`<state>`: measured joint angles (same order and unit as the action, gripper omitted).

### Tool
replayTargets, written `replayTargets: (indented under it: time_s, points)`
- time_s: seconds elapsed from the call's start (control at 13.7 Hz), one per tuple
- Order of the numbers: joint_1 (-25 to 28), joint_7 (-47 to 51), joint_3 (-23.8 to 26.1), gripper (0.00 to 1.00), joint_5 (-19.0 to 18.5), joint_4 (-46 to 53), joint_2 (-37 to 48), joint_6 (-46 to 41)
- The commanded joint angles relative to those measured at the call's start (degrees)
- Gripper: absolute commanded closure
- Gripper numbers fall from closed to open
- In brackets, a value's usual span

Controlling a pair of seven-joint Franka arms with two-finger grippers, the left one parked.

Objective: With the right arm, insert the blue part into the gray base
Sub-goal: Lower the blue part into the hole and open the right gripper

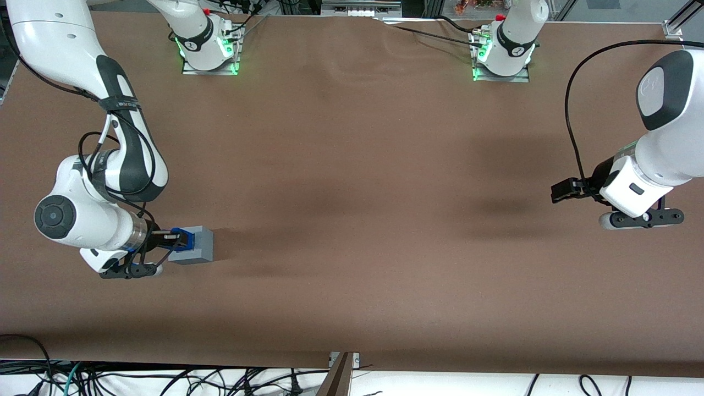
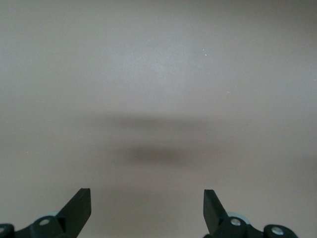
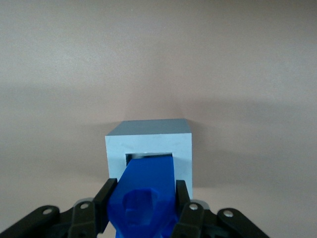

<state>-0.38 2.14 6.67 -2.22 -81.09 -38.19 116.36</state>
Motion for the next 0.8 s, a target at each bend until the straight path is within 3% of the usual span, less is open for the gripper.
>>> replayTargets:
  time_s: [0.0,0.66,0.73]
  points:
    - [-0.14,0.59,0.28,0.69,0.73,-0.64,0.22,0.97]
    - [0.03,2.08,0.45,0.68,0.64,-2.14,-0.57,4.14]
    - [0.03,2.08,0.45,0.56,0.64,-2.14,-0.57,4.14]
